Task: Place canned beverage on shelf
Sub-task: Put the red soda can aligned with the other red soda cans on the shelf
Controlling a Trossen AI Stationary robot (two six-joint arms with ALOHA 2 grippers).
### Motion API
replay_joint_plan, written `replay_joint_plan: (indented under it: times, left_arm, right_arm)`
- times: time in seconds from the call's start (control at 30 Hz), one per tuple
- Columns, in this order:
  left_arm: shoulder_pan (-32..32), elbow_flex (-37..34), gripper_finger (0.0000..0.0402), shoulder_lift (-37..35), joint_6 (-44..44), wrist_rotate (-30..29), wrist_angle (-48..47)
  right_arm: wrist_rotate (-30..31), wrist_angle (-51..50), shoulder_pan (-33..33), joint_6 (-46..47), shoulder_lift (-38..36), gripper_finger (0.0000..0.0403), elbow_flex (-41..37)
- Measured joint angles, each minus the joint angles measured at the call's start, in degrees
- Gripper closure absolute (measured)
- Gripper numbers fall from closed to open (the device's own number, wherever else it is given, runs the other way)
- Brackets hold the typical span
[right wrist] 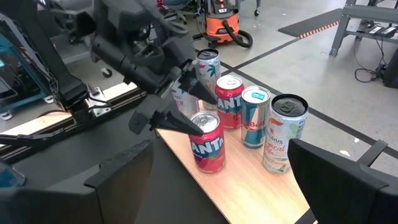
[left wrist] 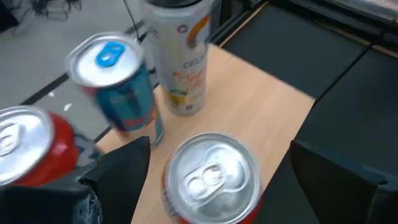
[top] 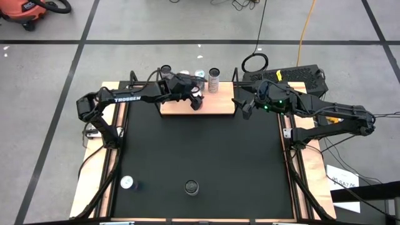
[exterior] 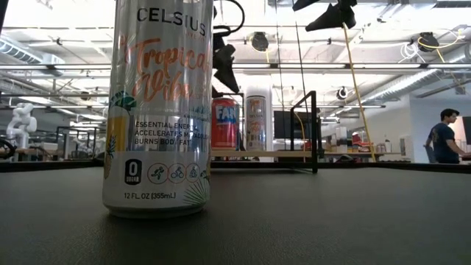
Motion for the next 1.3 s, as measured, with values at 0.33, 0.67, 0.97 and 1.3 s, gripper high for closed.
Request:
replay_joint_plan:
  times: [0.33, 0.67, 0.97, 1.3]
  left_arm:
    - [2.30, 3.36, 0.0024, 0.21, -0.40, 3.08, -6.10]
    - [2.17, 3.80, 0.0024, 3.13, -0.50, 2.86, -4.03]
    - [2.17, 3.78, 0.0050, 5.12, -0.52, 2.60, -4.35]
    - [2.29, 3.87, 0.0130, 5.42, -0.35, 3.00, -7.04]
  right_arm:
    - [-0.17, 2.36, 0.00, -1.59, 0.00, 0.0046, 0.00]
    - [-0.17, 2.29, 0.02, -1.50, 0.00, 0.0046, 0.00]
    - [-0.17, 1.84, 0.02, -0.42, 0.00, 0.0046, 0.00]
    - [-0.11, 1.56, 0.02, -0.41, 0.00, 0.0046, 0.00]
